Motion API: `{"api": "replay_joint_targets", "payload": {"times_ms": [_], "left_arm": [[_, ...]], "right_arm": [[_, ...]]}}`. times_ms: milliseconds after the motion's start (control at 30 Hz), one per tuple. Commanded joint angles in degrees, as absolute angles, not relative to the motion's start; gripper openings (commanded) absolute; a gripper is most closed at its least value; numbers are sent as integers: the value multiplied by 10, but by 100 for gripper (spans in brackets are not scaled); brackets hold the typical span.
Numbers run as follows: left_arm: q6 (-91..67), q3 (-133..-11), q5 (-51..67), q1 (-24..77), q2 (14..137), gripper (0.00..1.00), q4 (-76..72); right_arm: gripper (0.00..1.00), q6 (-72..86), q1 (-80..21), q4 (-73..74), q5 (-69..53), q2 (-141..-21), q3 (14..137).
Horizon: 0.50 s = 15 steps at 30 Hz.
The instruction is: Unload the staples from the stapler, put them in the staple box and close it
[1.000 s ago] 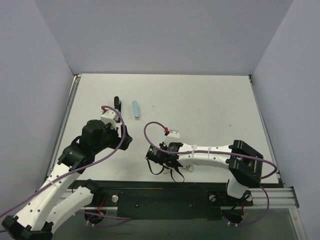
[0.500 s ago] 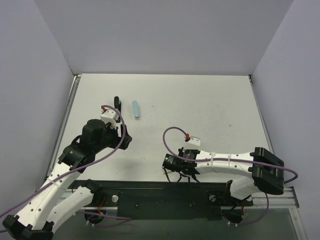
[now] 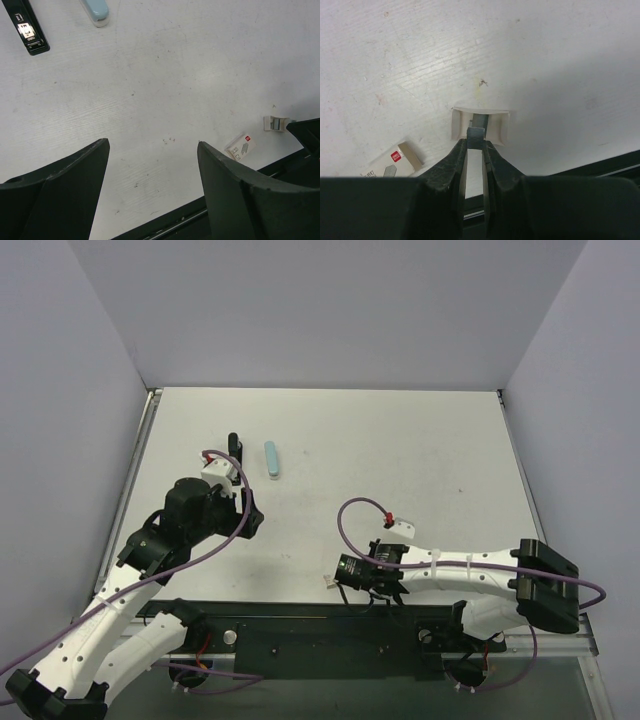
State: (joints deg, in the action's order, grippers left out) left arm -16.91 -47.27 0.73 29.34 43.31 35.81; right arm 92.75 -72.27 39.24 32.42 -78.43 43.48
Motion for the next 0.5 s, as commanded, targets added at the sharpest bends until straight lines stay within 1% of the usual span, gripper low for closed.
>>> {"api": "replay_joint_targets", "payload": {"times_ms": [0,167,467], "left_arm": [[-171,-479,4,288,434,81,337],[-171,-479,5,287,438,81,337],[-170,-479,4,287,437,81,337]], "right_arm": [[5,956,-727,438,349,-766,422],[7,972,-728,440,347,-760,409],[8,987,-729,441,341,-767,397]]}}
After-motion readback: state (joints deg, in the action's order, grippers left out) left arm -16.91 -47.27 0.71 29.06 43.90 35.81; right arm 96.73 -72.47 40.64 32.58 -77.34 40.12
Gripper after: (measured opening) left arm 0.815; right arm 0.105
